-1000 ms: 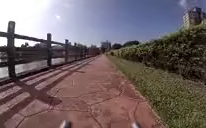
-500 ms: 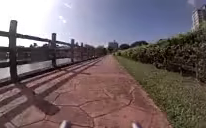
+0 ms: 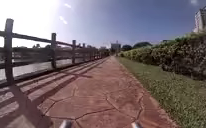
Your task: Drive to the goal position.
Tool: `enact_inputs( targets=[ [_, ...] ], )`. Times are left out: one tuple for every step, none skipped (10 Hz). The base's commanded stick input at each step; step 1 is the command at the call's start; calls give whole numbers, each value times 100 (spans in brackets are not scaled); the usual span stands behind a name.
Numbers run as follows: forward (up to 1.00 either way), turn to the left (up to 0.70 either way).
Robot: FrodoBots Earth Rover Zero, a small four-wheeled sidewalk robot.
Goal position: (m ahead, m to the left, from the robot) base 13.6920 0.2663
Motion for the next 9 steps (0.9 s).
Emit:
enact_inputs(
  targets=[
    [50,0],
    [50,0],
    [50,0],
    [50,0],
    [50,0],
    [50,0],
    [50,0],
    [50,0],
    [50,0]
  ],
)
